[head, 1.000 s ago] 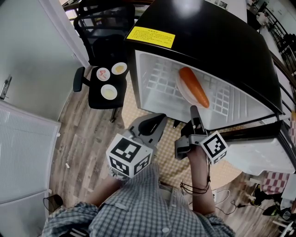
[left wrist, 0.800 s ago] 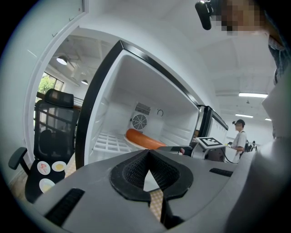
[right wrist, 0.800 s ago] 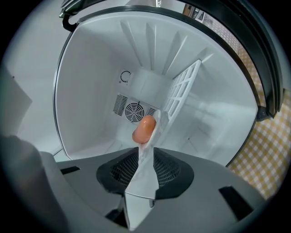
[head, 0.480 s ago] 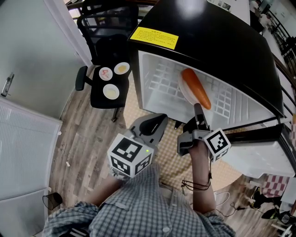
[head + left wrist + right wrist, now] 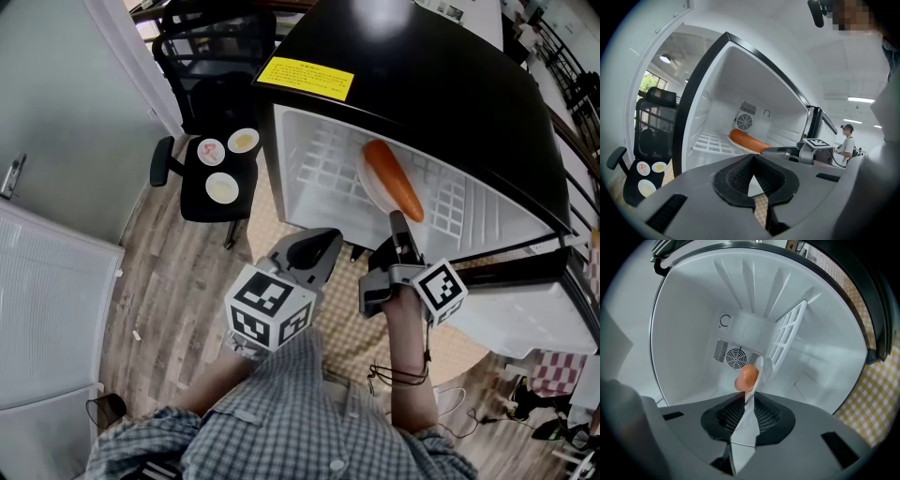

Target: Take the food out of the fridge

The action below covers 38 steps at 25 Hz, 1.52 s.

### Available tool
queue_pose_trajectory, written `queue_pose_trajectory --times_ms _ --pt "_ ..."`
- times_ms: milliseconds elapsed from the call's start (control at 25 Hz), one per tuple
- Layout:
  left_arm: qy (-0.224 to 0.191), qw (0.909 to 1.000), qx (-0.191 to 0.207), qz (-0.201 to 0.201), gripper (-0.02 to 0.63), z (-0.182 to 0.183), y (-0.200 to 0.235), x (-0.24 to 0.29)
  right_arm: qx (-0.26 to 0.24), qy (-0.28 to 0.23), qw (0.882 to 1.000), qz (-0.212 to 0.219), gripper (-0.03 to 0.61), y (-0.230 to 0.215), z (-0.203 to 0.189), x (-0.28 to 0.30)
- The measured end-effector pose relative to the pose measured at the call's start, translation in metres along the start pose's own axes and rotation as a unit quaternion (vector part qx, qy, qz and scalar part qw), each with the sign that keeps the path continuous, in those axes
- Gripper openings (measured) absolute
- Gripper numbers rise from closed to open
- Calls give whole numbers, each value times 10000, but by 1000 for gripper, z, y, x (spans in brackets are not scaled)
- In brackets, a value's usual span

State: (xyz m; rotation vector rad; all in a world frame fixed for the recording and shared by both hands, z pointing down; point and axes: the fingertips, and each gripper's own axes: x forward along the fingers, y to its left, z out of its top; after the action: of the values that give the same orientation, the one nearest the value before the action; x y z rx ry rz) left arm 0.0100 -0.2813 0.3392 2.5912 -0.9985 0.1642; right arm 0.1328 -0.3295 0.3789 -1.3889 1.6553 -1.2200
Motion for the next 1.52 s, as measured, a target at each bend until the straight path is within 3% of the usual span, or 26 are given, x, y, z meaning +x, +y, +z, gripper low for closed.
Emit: queue_pose_trajectory --times_ms 240,400,640,720,880,1080,1320,1520 --pt "84 9975 -680 -182 6 -7 6 19 -35 80 10000 35 54 1 -1 -7" --pt "246 9953 -912 -217 6 -13 9 37 -8 100 9999 37 51 0 -1 -13" --pt "352 9868 -1511 -459 12 -15 9 60 2 129 9999 69 51 0 -2 -18" --pt "318 9833 -1716 -522 45 -13 11 65 0 146 9999 73 49 0 -2 -19" --pt "196 9692 -2368 -642 88 -8 14 75 -11 190 9998 110 49 0 -3 -21" --pt "98 9393 -3341 -777 126 -12 18 85 -23 259 9995 177 49 1 -5 -25" --pt "-69 9171 -3907 -785 129 -10 24 90 -20 359 9991 222 48 1 -7 -30" --pt "-65 9095 -4085 -774 129 -11 25 94 -20 438 9987 254 49 0 -8 -38"
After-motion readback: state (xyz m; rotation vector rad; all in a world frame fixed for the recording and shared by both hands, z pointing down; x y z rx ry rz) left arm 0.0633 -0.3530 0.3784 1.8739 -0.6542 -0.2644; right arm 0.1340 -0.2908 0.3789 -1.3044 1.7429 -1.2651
